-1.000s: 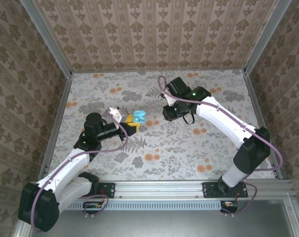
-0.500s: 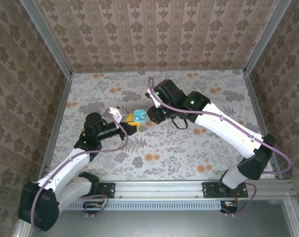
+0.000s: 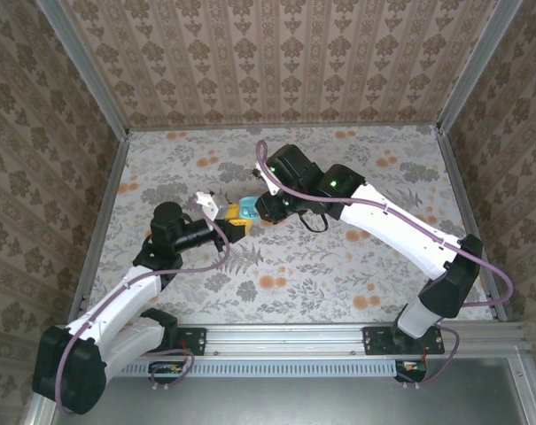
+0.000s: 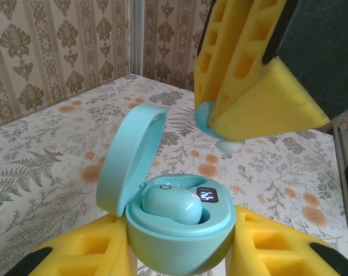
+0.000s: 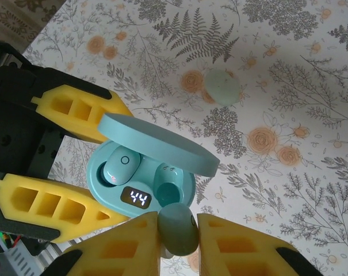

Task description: Insert the wireless bluetooth earbuds into the charging case

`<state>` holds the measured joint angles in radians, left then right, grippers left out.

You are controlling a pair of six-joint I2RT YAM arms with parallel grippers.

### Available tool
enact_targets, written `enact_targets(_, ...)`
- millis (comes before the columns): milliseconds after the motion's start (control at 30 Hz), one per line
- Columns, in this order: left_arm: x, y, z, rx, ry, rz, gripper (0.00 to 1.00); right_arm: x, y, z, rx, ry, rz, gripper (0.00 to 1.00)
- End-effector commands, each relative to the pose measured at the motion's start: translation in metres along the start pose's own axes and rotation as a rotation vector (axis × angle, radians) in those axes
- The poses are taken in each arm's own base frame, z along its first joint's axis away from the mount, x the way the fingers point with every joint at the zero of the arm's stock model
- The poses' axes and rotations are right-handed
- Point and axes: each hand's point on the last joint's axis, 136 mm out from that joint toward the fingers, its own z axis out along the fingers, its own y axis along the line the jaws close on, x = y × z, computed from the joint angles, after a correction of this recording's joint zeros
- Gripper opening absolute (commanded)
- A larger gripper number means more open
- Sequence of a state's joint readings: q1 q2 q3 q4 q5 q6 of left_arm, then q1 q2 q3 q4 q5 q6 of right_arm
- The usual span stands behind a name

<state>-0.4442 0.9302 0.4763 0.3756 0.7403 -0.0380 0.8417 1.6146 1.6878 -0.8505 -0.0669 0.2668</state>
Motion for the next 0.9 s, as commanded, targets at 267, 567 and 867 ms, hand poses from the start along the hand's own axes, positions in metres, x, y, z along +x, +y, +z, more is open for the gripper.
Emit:
enact_targets(267, -0.016, -0.009, -0.003, 0.033, -0.054, 0.024, 0.36, -0.010, 0.008, 0.010, -0.031, -0.019, 0.027, 0.22)
enact_targets(567, -0.018, -0.010, -0.004, 0.031, -0.060, 0.023, 0.36, -0.007, 0.008, 0.018, -0.031, 0.000, 0.044, 0.22)
enact_targets(867, -0.018, -0.010, -0.004, 0.031, -0.061, 0.024, 0.36, -0.005, 0.012, 0.017, -0.054, 0.013, 0.062, 0.23)
